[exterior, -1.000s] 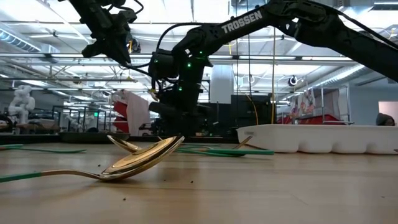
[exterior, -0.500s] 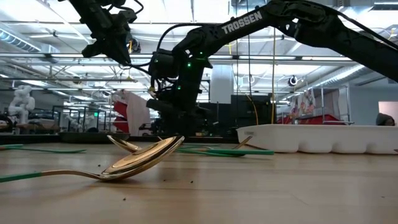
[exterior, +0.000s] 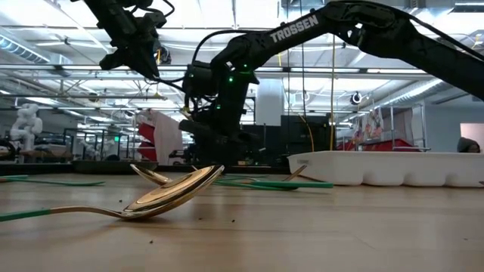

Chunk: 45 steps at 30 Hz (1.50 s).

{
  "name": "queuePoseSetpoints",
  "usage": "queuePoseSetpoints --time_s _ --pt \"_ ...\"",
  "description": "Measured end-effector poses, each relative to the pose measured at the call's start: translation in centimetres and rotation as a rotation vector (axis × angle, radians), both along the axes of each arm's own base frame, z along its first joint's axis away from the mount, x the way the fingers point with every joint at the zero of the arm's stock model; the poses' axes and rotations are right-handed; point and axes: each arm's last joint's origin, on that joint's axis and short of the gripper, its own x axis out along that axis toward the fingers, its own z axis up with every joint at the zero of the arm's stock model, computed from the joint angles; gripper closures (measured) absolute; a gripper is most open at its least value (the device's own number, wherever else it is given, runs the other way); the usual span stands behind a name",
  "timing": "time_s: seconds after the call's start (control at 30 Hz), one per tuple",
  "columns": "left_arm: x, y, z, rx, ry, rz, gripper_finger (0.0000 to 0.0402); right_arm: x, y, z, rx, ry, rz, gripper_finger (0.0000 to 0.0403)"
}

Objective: Sort silverware
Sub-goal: Put the green knife into the silverware tray

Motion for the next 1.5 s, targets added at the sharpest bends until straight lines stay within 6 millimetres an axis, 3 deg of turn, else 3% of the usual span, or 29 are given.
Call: queuePoseSetpoints --time_s 0.37,0.73,1.17,1.3,1.5 --pt "0.0 0.0 0.0 -0.001 0.001 0.000 0.0324 0.1 0.5 -2.8 0.026 0.075 -0.029 0.0186" --pt "0.0 0.0 -0.1 0.007 0.012 -0.014 0.0324 -0.3 0.6 -2.9 0.032 0.118 0.002 0.0390" --pt "0.0 0.0 -0.1 0.008 0.013 -0.016 0.0324 -0.4 0.6 -2.7 0.028 0.125 0.024 0.0403" --pt "0.0 0.0 -0.1 0.045 0.031 -0.036 0.0324 -0.5 0.7 -1.5 -0.002 0.108 0.031 0.0403" --pt "1.8 1.3 -3.3 0.176 0.105 -0.190 0.0325 -1.0 0.2 0.8 -0.028 0.081 0.033 0.0402"
